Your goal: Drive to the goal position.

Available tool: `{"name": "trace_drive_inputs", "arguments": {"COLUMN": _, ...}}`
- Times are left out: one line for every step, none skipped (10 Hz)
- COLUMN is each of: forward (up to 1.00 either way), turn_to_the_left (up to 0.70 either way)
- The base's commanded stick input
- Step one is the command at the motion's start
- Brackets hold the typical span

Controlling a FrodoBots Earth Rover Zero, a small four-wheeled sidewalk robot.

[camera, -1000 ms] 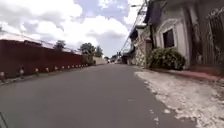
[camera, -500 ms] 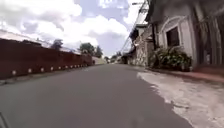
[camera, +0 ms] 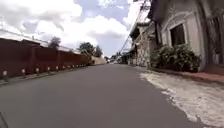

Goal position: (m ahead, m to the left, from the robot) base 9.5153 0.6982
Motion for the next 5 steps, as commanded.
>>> {"name": "trace_drive_inputs", "arguments": {"forward": 1.0, "turn_to_the_left": 0.0}}
{"name": "trace_drive_inputs", "arguments": {"forward": 1.0, "turn_to_the_left": 0.0}}
{"name": "trace_drive_inputs", "arguments": {"forward": 1.0, "turn_to_the_left": 0.0}}
{"name": "trace_drive_inputs", "arguments": {"forward": 1.0, "turn_to_the_left": 0.0}}
{"name": "trace_drive_inputs", "arguments": {"forward": 1.0, "turn_to_the_left": 0.0}}
